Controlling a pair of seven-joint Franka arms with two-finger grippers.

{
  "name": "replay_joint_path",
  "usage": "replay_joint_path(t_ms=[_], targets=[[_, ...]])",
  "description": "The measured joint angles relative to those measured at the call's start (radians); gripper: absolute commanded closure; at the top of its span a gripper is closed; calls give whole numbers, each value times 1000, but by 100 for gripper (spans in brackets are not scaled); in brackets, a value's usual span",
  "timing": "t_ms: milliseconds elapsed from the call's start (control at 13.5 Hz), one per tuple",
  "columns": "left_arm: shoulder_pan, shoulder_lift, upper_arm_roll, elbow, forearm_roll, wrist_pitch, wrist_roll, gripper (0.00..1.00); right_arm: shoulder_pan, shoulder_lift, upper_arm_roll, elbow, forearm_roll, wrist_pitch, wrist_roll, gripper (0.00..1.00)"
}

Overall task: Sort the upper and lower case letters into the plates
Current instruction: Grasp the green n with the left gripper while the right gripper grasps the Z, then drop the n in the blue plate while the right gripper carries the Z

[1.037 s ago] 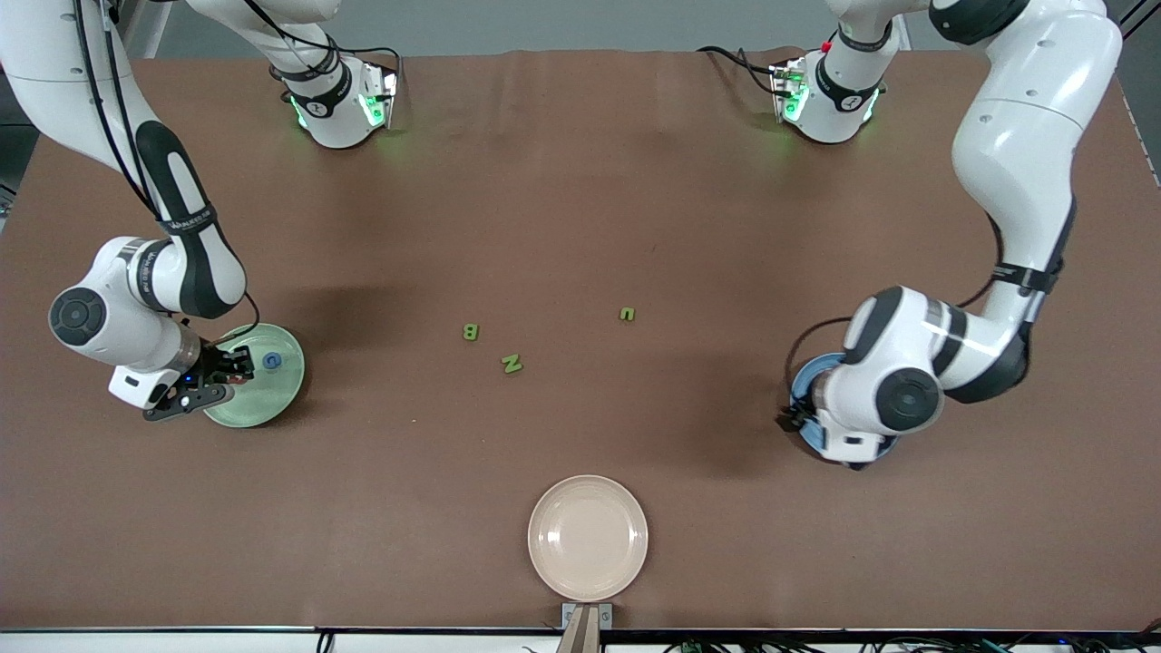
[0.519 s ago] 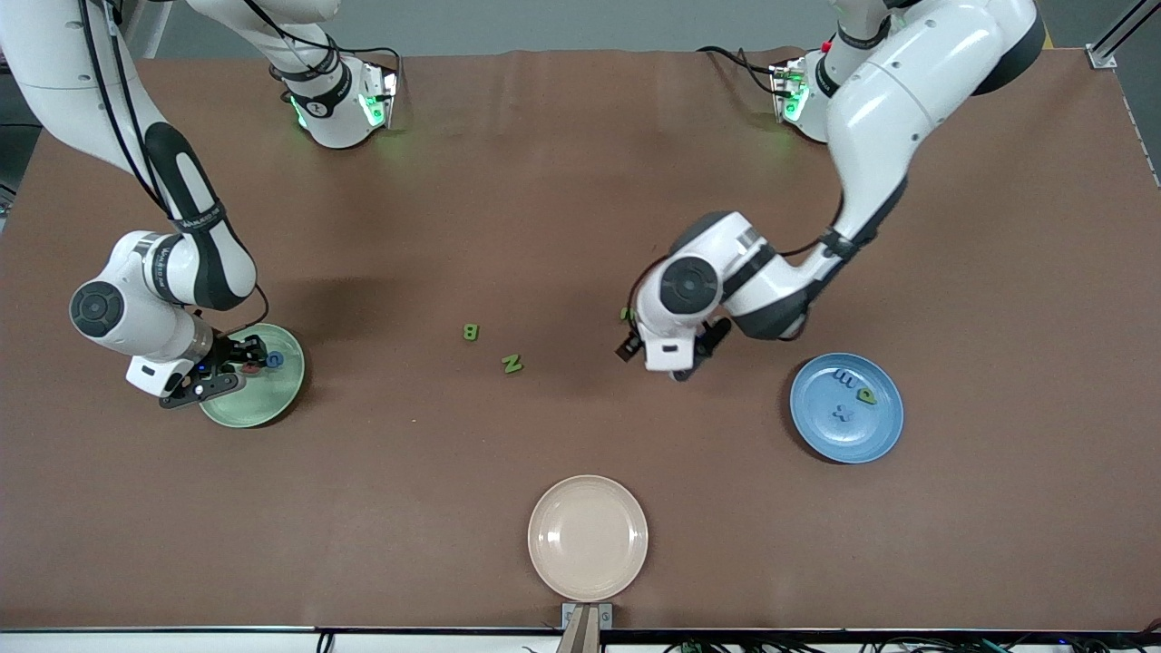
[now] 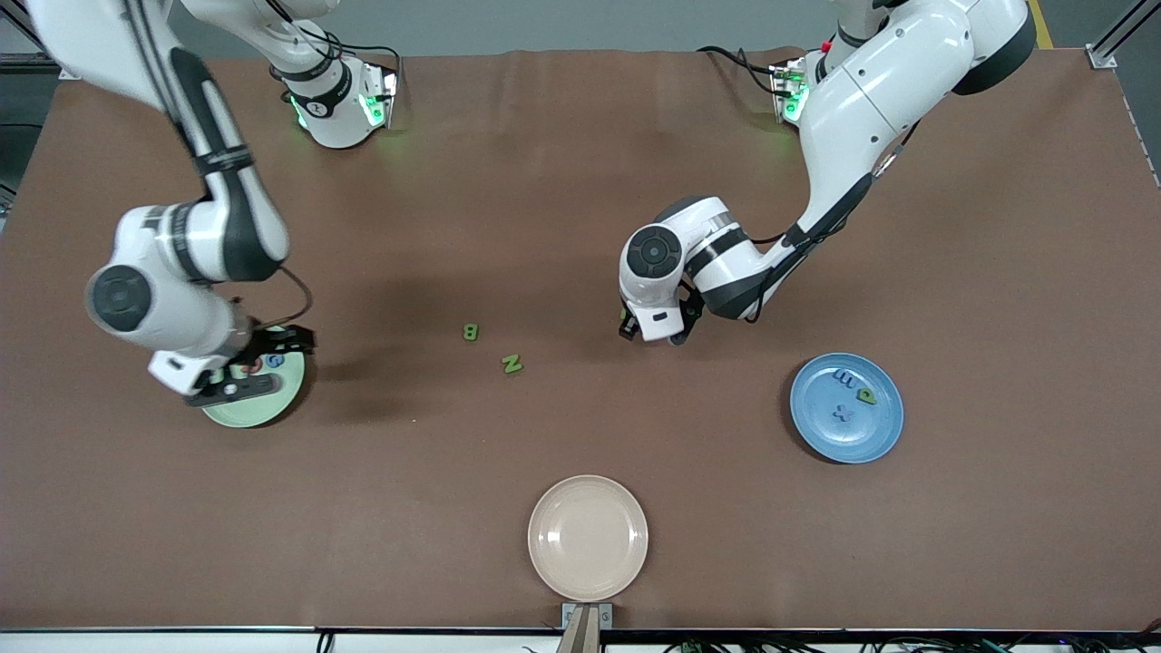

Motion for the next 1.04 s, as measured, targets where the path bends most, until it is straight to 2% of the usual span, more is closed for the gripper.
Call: replay_joint_path(t_ms=[148,222,444,741,1037], targets=[[-2,0,0,-5,15,39,-70,30,165,3,4,21,2,5,251,0],[-4,0,-1,-7,39,45,-102,34,241,11,5,41,2,6,356,0],[-15,0,-1,-26,65,54,-153,36,399,98,3,156,2,8,449,0],[-20,0,0,-32,65,77,-158,46,468,307,2,341,2,60,448,0],[-19,2,3,-37,82,89,-158,50,464,399,-11,390,3,140,441,3]])
